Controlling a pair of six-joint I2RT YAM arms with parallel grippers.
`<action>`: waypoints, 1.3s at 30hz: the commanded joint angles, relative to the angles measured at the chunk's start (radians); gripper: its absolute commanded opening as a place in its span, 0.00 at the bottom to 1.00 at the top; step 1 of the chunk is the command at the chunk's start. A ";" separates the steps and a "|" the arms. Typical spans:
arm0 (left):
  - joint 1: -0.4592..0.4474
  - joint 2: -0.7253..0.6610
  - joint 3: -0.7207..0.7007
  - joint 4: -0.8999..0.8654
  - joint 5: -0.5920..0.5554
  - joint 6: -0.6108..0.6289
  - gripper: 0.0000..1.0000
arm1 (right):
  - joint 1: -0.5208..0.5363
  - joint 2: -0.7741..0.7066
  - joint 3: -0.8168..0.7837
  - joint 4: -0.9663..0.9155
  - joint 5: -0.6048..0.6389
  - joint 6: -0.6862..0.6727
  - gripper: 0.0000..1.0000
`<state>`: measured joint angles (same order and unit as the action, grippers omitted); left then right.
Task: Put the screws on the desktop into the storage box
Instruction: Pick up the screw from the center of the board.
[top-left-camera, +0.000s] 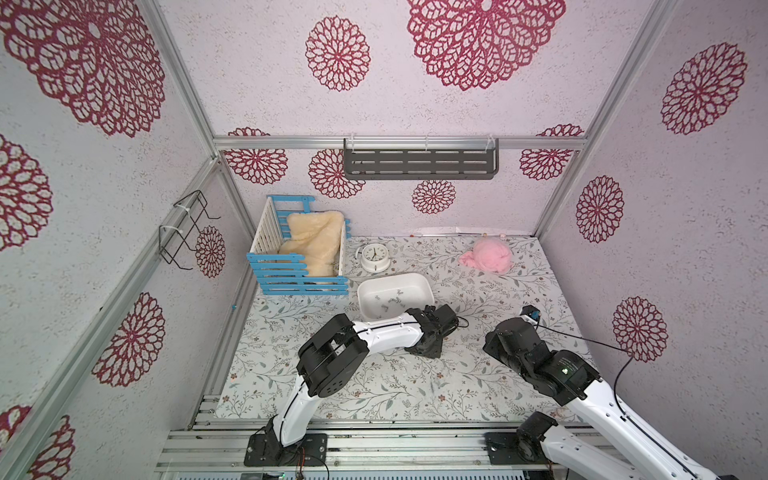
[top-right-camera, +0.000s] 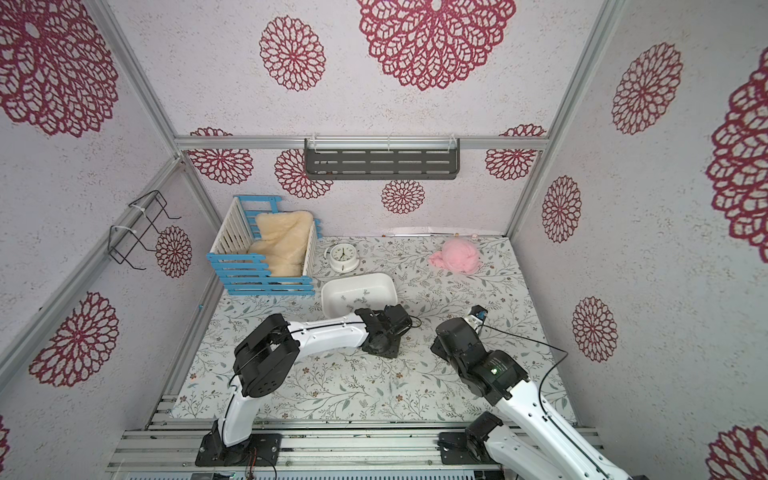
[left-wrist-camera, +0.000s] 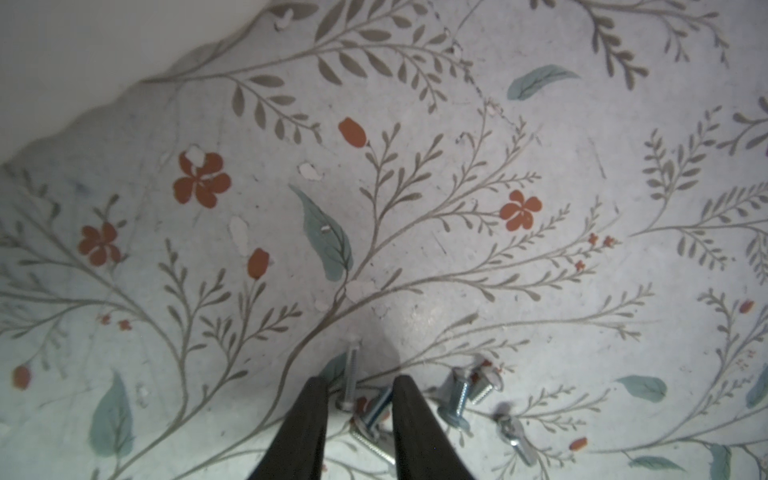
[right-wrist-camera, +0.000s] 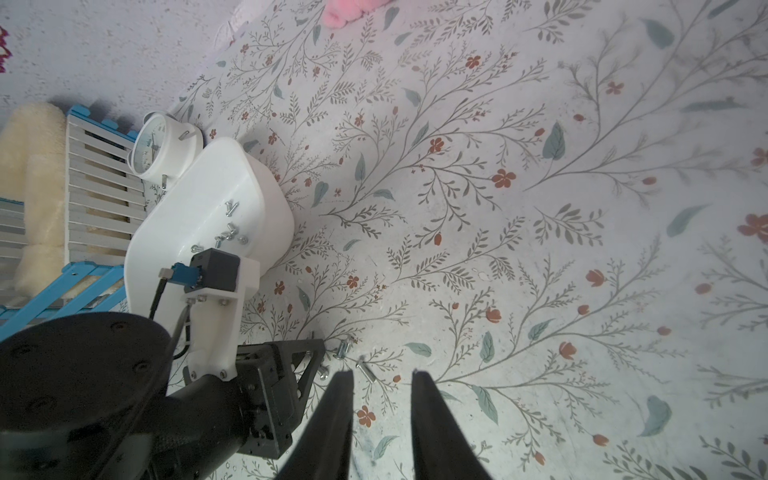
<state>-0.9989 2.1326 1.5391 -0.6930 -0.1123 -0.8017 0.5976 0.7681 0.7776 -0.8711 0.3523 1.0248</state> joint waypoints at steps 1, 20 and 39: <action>-0.015 0.026 0.003 -0.014 0.017 -0.005 0.29 | -0.005 -0.017 0.011 0.007 0.031 0.011 0.29; -0.019 0.013 0.000 -0.029 0.004 0.000 0.20 | -0.005 -0.021 0.001 0.015 0.019 0.012 0.29; -0.019 -0.010 -0.017 -0.054 -0.027 0.010 0.25 | -0.007 -0.006 0.000 0.032 0.007 0.010 0.29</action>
<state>-1.0061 2.1342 1.5391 -0.7021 -0.1295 -0.7971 0.5976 0.7593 0.7776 -0.8692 0.3500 1.0252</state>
